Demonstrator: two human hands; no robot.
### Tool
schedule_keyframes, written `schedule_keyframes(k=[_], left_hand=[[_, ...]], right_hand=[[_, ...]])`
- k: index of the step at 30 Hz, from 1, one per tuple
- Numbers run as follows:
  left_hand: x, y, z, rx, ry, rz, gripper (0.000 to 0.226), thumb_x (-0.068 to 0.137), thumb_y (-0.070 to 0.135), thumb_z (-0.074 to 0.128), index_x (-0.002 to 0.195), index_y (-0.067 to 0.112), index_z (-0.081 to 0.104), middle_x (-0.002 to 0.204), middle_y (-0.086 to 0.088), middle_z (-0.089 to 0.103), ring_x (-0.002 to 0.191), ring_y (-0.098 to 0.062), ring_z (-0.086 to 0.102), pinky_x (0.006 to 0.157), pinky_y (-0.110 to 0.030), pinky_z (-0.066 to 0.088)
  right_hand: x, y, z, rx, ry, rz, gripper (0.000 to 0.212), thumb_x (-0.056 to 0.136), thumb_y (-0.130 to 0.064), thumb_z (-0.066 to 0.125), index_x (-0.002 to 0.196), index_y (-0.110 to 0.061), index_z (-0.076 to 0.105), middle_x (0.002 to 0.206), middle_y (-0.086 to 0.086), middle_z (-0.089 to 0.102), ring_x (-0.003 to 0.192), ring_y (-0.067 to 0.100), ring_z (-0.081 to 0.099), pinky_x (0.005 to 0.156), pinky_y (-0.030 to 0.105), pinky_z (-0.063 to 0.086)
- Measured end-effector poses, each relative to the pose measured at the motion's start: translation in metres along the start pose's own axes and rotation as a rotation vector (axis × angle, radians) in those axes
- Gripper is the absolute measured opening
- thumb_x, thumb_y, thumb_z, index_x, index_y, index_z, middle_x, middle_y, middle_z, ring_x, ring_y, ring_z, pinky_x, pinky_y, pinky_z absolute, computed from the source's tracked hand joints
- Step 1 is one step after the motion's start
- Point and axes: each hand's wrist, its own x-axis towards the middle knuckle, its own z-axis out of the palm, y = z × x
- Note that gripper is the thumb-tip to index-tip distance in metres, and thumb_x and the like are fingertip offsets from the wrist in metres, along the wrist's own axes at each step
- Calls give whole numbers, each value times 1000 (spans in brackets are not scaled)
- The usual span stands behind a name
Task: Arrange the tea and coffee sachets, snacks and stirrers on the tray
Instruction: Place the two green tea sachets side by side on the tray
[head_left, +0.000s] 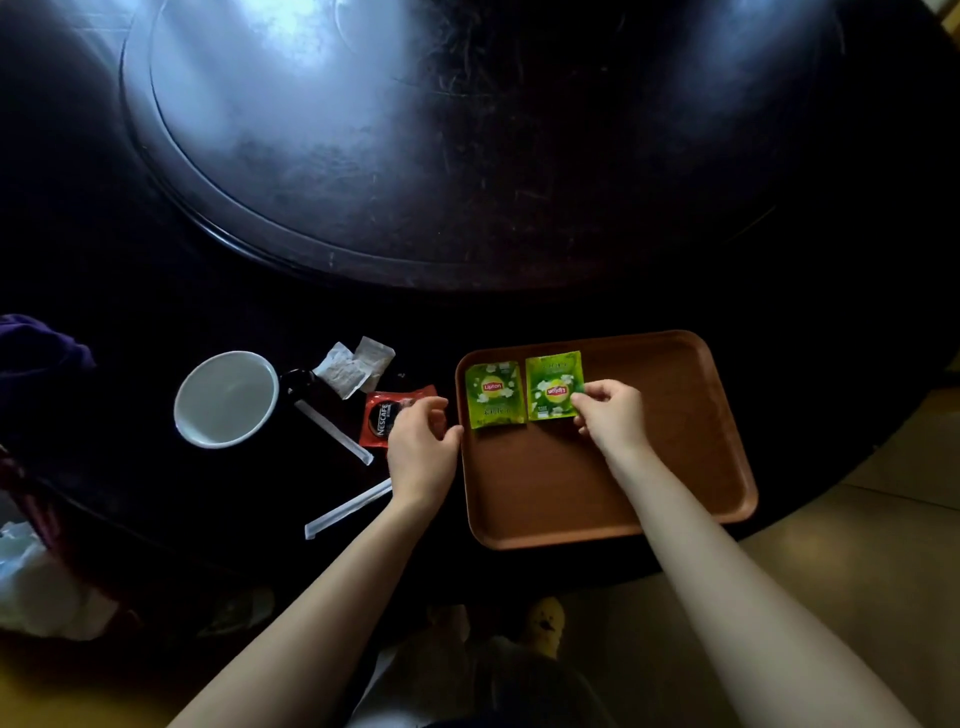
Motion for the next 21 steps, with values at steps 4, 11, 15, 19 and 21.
schedule_keyframes(k=[4,11,15,19,21], left_hand=[[-6,-3,5,33,-34,22,32,78,8,65,110,9,63,99,-10,68,93,-22,62,85,-35,51],[-5,3,4,42,-36,71,27,76,3,62,102,8,67,92,-11,70,87,-22,63,80,-33,51],[-4,3,5,31,-36,58,29,76,2,61,104,7,67,93,-11,70,87,-22,64,82,-35,52],[-6,4,2,13,-33,84,26,76,1,61,100,7,68,91,-9,70,83,-19,62,78,-30,51],[-6,3,-4,11,-12,115,24,77,0,62,99,6,68,93,-8,69,79,-14,58,74,-23,46]], right_hand=[[3,3,3,-224,99,-80,18,81,-9,61,96,1,65,89,15,67,86,31,65,73,34,52],[1,6,2,-386,144,-191,20,83,-13,62,100,-3,60,106,18,63,95,30,59,71,25,40],[1,6,2,-394,154,-196,19,83,-12,61,100,-4,59,105,17,63,94,30,59,71,26,40],[-1,6,1,-420,147,-210,18,85,-13,59,101,-4,57,107,15,60,94,30,58,69,27,39],[-2,7,-1,-401,146,-222,18,84,-14,59,100,-4,57,107,16,59,94,30,57,70,28,39]])
